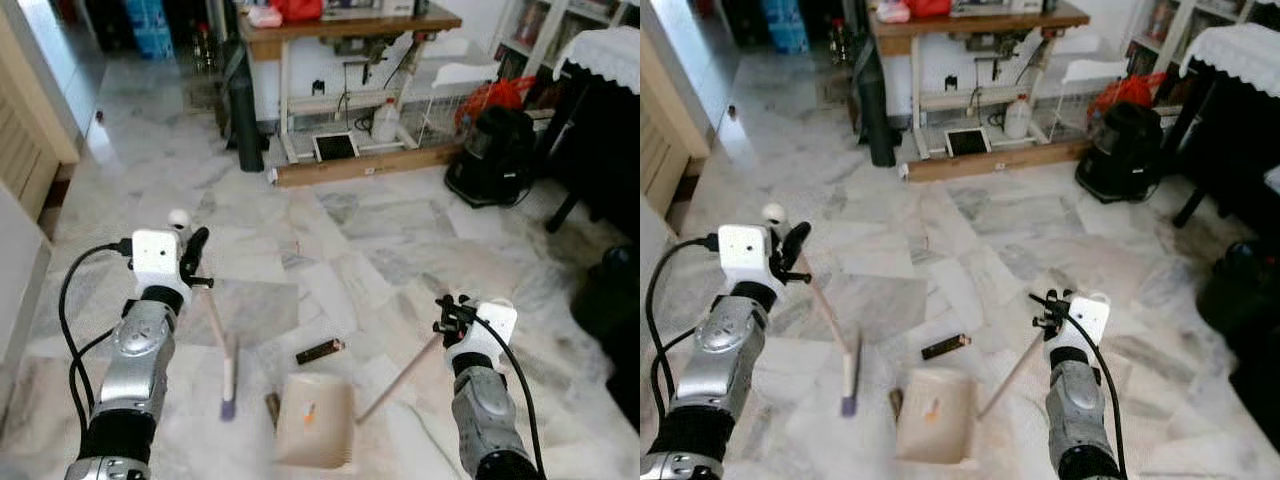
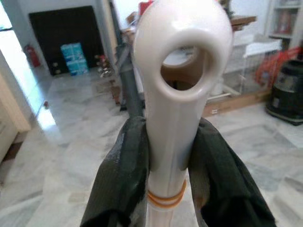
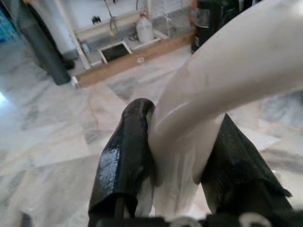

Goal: Sweep floor

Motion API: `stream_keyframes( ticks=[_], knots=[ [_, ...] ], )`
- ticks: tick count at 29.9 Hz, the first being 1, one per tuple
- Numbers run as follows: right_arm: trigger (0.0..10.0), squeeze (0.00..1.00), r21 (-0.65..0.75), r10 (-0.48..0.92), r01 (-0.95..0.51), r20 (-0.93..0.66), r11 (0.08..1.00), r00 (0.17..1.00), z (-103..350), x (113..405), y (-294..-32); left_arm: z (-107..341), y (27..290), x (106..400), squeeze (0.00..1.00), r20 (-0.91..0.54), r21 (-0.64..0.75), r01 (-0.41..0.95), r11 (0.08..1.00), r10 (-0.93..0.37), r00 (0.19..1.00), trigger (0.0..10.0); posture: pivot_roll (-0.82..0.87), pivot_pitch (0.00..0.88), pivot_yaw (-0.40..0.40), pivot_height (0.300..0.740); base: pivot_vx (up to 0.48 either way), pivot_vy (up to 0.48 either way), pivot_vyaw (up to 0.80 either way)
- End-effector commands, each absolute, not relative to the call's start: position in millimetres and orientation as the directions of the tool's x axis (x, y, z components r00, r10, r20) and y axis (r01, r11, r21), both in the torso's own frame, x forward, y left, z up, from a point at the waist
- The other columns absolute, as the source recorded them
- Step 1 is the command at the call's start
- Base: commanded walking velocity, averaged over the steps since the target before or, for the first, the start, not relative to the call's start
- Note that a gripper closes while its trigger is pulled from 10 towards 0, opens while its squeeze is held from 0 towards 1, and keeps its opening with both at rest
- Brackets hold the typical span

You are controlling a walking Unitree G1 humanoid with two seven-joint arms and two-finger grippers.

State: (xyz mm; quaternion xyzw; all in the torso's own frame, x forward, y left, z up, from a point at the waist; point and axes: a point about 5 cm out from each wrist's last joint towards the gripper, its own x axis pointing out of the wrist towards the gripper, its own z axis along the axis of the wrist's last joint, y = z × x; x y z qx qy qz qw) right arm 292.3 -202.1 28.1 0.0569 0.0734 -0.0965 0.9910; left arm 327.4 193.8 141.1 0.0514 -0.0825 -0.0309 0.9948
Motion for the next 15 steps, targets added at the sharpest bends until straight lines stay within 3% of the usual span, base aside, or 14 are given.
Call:
stream_keyframes(
  ticks=[1, 15],
  knots=[
    [10.0, 0.00, 0.051, -0.173, 0.181, -0.124, 0.982, 0.977, 35, 298, -202, 155, 198, 327, 0.00, 0.221, 0.113, 0.051, 0.992, -0.076, 0.972, 10.0, 0.02, 0.000, -0.001, 0.740, 0.000, 0.000, 0.00],
    [10.0, 0.00, -0.099, -0.148, 0.131, -0.179, 0.986, 0.973, 22, 289, -205, 148, 198, 321, 0.00, 0.182, 0.111, 0.073, 0.991, -0.093, 0.979, 10.0, 0.05, 0.000, -0.013, 0.740, 0.000, 0.000, 0.00]
  ],
)
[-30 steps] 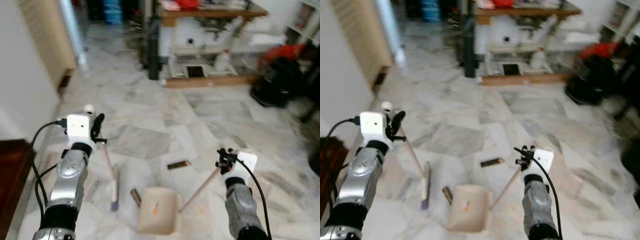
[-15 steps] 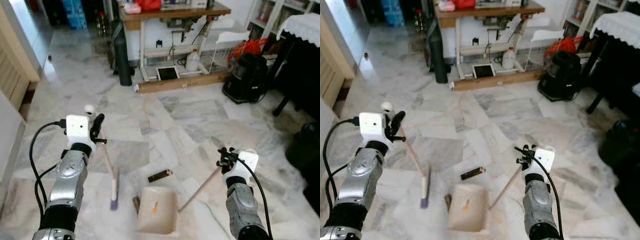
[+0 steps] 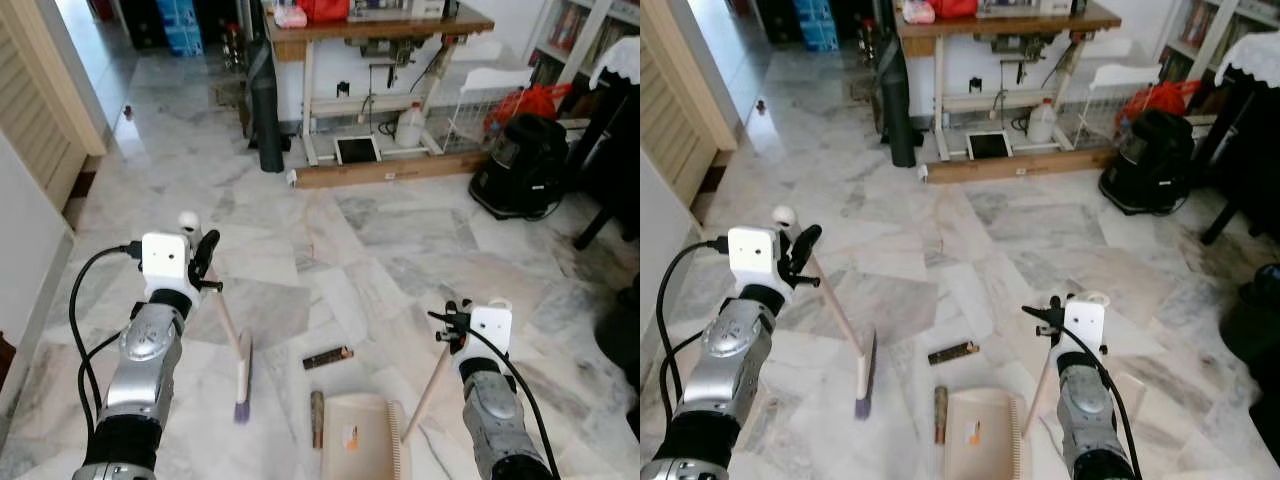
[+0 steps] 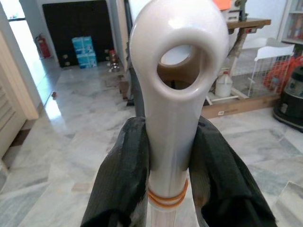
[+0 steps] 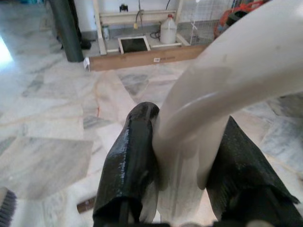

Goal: Sweep floor

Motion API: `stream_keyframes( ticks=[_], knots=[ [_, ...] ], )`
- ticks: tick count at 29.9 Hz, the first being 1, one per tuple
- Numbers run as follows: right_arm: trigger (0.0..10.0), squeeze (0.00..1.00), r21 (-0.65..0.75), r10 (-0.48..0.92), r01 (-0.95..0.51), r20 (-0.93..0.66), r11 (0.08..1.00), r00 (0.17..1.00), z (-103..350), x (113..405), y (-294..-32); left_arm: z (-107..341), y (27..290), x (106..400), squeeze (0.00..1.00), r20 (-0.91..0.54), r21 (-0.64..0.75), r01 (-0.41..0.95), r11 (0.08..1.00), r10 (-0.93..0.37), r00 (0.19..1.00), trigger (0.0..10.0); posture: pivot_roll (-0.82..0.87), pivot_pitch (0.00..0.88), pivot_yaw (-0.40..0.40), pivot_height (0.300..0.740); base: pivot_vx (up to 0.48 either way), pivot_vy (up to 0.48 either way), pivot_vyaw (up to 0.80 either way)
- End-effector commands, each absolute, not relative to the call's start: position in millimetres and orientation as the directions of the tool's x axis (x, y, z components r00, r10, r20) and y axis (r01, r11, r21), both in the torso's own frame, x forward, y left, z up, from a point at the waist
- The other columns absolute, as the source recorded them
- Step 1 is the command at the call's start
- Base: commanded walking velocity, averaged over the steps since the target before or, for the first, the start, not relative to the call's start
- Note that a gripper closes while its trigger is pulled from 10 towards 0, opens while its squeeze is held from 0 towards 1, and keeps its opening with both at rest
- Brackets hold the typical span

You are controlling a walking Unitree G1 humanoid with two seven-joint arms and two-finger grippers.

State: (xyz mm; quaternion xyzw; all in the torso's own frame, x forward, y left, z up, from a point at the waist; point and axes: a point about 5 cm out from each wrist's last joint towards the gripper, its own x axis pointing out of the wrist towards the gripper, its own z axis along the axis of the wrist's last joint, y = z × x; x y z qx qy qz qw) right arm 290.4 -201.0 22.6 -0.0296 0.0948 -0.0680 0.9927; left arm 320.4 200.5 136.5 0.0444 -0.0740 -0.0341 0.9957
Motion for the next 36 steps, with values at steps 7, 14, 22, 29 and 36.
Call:
stream_keyframes(
  ticks=[7, 14, 22, 29, 36],
  knots=[
    [10.0, 0.00, -0.109, -0.147, 0.128, -0.194, 0.986, 0.970, 19, 286, -205, 137, 196, 320, 0.00, 0.115, 0.100, 0.106, 0.989, -0.117, 0.986, 10.0, 0.05, 0.000, -0.017, 0.740, 0.000, 0.000, 0.00],
    [10.0, 0.00, -0.141, -0.140, 0.114, -0.189, 0.983, 0.972, 18, 286, -203, 121, 192, 319, 0.00, 0.046, 0.097, 0.121, 0.988, -0.126, 0.991, 10.0, 0.03, 0.000, -0.016, 0.740, 0.000, 0.000, 0.00],
    [10.0, 0.00, -0.150, -0.146, 0.117, -0.196, 0.982, 0.970, 13, 280, -204, 101, 190, 319, 0.00, -0.054, 0.083, 0.140, 0.987, -0.136, 0.989, 10.0, 0.01, 0.000, 0.000, 0.740, 0.000, 0.000, 0.00],
    [10.0, 0.00, -0.148, -0.150, 0.117, -0.239, 0.982, 0.959, 0, 265, -202, 83, 184, 323, 0.00, -0.132, 0.029, 0.159, 0.987, -0.154, 0.979, 10.0, 0.00, 0.000, 0.004, 0.740, 0.000, 0.000, 0.00],
    [10.0, 0.00, -0.144, -0.152, 0.119, -0.242, 0.982, 0.958, -3, 261, -199, 75, 180, 326, 0.00, -0.159, -0.088, 0.168, 0.982, -0.180, 0.971, 10.0, -0.01, 0.000, 0.013, 0.740, 0.000, 0.000, 0.00]
  ],
)
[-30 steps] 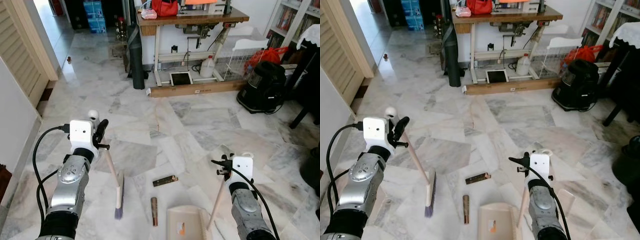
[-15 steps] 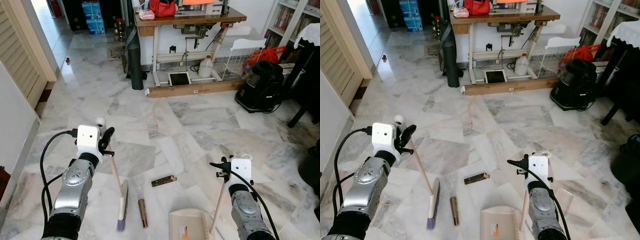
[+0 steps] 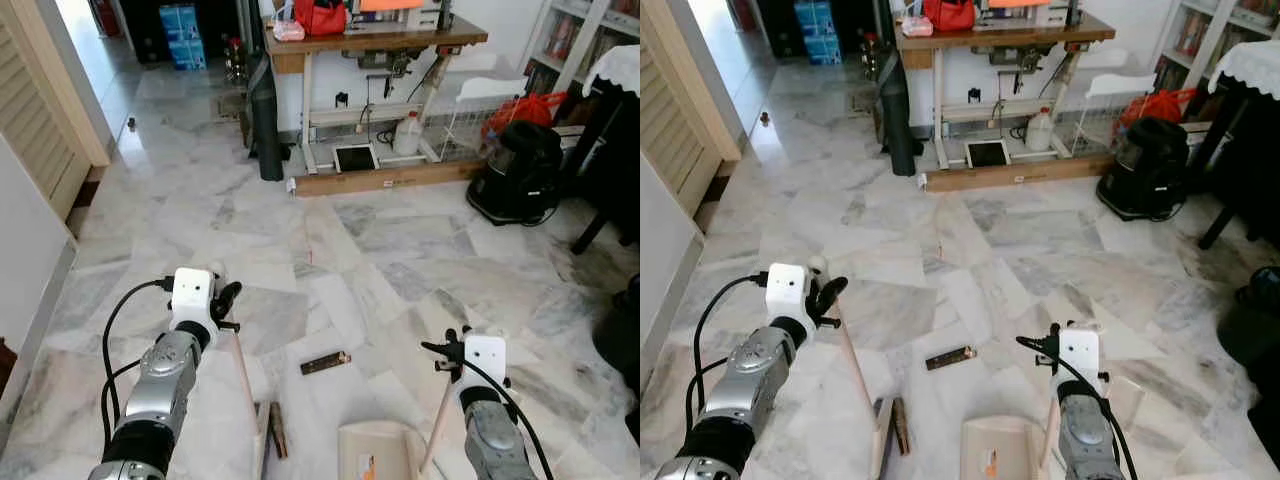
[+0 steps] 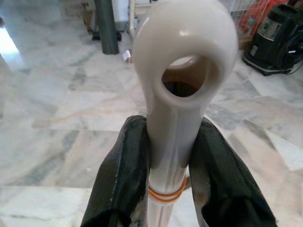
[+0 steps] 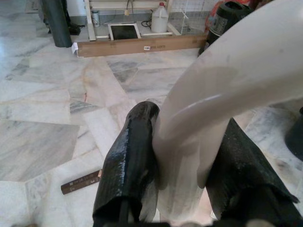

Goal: Sweep floor

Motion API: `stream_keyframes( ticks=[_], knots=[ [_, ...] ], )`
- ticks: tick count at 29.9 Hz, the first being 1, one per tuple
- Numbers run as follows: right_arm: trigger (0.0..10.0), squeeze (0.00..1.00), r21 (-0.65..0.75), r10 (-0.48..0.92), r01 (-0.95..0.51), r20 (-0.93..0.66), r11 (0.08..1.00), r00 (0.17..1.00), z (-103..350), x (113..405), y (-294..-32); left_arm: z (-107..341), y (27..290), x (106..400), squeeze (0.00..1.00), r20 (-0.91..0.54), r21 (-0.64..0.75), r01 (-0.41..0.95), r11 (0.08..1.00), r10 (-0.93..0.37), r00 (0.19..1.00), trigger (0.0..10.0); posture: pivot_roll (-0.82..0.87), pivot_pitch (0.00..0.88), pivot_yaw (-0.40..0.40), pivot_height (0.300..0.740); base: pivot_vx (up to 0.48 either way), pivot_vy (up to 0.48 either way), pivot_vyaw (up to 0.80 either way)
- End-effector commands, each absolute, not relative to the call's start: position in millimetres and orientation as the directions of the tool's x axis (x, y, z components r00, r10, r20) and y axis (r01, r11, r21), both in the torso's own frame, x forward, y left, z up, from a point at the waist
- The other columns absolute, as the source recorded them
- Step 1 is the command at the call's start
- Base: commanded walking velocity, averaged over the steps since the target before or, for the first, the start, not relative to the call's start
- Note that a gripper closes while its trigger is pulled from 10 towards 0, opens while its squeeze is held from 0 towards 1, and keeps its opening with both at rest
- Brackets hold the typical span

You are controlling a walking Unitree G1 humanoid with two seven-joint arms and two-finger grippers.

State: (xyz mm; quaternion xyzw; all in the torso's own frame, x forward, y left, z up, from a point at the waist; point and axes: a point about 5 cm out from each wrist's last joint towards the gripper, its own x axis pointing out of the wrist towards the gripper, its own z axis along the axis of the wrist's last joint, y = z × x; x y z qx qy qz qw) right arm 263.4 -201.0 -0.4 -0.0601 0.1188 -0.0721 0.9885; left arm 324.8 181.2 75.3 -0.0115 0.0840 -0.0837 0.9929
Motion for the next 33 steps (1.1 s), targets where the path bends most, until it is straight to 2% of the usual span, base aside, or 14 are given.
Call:
stream_keyframes(
  ticks=[1, 13, 33],
  knots=[
    [10.0, 0.00, -0.143, -0.153, 0.120, -0.242, 0.982, 0.958, -4, 260, -199, 74, 179, 327, 0.00, -0.158, -0.132, 0.164, 0.977, -0.185, 0.970, 10.0, -0.01, 0.000, 0.014, 0.740, 0.000, 0.000, 0.00],
    [10.0, 0.00, -0.139, -0.159, 0.128, -0.241, 0.982, 0.957, -5, 259, -197, 88, 171, 340, 0.00, -0.094, -0.290, 0.217, 0.932, -0.253, 0.963, 10.0, -0.02, 0.007, 0.033, 0.740, 0.000, 0.000, 0.00],
    [10.0, 0.00, -0.139, -0.161, 0.130, -0.242, 0.982, 0.957, -3, 263, -193, 87, 173, 333, 0.00, -0.126, -0.295, 0.289, 0.911, -0.337, 0.933, 10.0, 0.00, 0.001, 0.034, 0.740, 0.000, 0.000, 0.00]
  ],
)
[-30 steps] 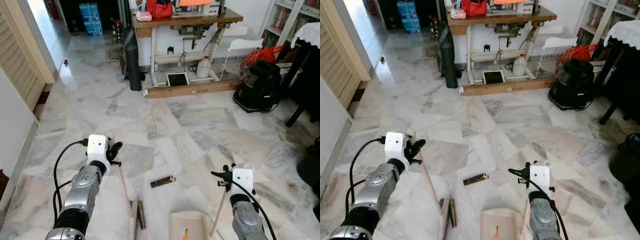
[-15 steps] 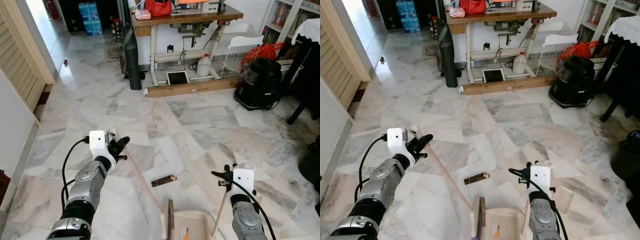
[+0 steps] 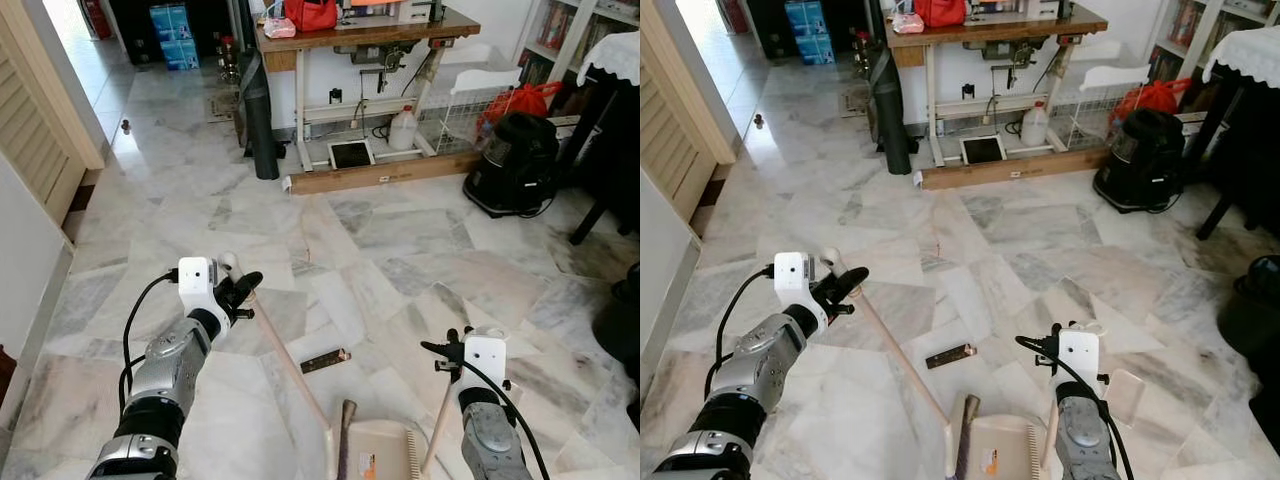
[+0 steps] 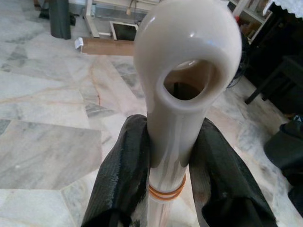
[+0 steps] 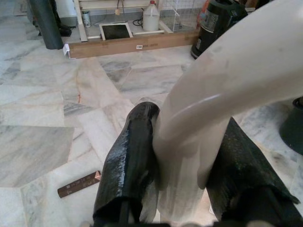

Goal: Sweep floor

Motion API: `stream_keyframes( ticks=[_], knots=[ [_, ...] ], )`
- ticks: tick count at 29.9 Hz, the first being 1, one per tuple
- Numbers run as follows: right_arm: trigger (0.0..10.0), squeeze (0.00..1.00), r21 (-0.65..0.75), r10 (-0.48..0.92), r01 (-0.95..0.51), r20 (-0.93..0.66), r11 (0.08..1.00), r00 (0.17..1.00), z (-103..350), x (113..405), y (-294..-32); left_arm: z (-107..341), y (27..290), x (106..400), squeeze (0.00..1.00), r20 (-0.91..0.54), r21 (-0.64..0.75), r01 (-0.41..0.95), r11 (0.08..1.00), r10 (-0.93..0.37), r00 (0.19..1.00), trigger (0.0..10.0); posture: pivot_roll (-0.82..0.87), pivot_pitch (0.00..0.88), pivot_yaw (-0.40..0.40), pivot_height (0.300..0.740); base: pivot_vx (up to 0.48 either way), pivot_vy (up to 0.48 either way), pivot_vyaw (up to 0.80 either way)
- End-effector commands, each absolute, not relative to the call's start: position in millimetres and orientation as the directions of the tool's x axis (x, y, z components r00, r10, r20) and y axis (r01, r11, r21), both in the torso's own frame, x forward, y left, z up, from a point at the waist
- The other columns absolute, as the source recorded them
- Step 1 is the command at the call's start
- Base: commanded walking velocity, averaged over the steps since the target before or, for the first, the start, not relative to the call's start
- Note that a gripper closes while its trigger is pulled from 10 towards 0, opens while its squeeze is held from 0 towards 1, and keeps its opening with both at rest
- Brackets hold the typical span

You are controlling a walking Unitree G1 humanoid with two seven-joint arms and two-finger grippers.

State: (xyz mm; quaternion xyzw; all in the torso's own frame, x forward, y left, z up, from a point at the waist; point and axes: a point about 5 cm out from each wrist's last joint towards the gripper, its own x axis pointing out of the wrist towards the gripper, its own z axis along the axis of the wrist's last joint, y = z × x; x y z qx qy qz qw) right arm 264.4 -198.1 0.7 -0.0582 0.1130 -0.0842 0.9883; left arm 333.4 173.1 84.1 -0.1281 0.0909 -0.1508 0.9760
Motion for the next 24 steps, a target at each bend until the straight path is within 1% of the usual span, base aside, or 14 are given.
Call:
stream_keyframes(
  ticks=[1, 4, 8, 9, 18, 24],
  knots=[
    [10.0, 0.00, -0.140, -0.160, 0.129, -0.242, 0.982, 0.957, -3, 264, -193, 86, 174, 333, 0.00, -0.135, -0.294, 0.288, 0.911, -0.338, 0.931, 10.0, 0.00, 0.001, 0.032, 0.740, 0.000, 0.000, 0.00],
    [10.0, 0.00, -0.141, -0.161, 0.129, -0.241, 0.982, 0.957, -3, 264, -193, 85, 174, 332, 0.00, -0.144, -0.292, 0.290, 0.911, -0.342, 0.929, 10.0, 0.00, 0.001, 0.032, 0.740, 0.000, 0.000, 0.00],
    [10.0, 0.00, -0.141, -0.165, 0.134, -0.236, 0.981, 0.958, -1, 266, -194, 86, 169, 328, 0.00, -0.144, -0.328, 0.337, 0.882, -0.400, 0.905, 10.0, 0.01, 0.000, 0.032, 0.740, 0.000, 0.000, 0.00],
    [10.0, 0.00, -0.142, -0.167, 0.136, -0.234, 0.980, 0.958, 0, 267, -194, 86, 168, 326, 0.00, -0.144, -0.328, 0.370, 0.869, -0.433, 0.890, 10.0, 0.01, 0.000, 0.031, 0.740, 0.000, 0.000, 0.00],
    [10.0, 0.00, -0.139, -0.176, 0.147, -0.223, 0.979, 0.959, 3, 271, -194, 92, 167, 325, 0.00, -0.138, -0.334, 0.413, 0.847, -0.478, 0.868, 10.0, 0.02, 0.000, 0.032, 0.740, 0.000, 0.000, 0.00],
    [10.0, 0.00, -0.060, -0.214, 0.206, -0.209, 0.977, 0.954, 7, 274, -198, 100, 172, 328, 0.00, -0.103, -0.327, 0.375, 0.867, -0.428, 0.898, 10.0, 0.02, 0.000, 0.033, 0.740, 0.000, 0.000, 0.00]
  ],
)
